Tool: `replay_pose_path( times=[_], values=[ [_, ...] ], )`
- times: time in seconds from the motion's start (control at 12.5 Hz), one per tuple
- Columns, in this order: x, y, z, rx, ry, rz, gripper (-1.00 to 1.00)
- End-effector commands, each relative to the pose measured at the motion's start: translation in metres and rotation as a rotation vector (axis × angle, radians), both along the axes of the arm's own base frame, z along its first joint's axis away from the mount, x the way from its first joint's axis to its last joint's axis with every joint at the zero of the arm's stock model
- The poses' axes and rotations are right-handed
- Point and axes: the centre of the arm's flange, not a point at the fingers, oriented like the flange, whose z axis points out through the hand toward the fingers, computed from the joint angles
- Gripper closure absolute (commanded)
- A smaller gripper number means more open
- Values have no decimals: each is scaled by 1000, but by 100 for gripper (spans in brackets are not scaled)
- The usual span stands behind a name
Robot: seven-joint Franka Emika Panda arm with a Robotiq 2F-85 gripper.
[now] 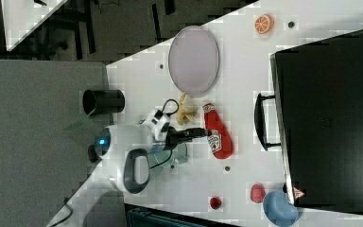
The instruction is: Pick Ketchup from the table and place it in strainer.
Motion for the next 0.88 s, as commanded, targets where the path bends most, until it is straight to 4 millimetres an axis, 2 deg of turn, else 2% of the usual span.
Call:
replay_pose_path(
  times=[0.08, 0.48, 0.56, 0.8, 0.88],
  values=[
    [7, 0, -21, -3, -47, 54, -100],
    [4, 2, -63, 10, -55, 55, -100],
    [4, 2, -67, 11, -63, 55, -92],
    [4, 2, -71, 12, -62, 54, -21],
    [7, 2, -68, 12, -69, 53, -20]
  ],
)
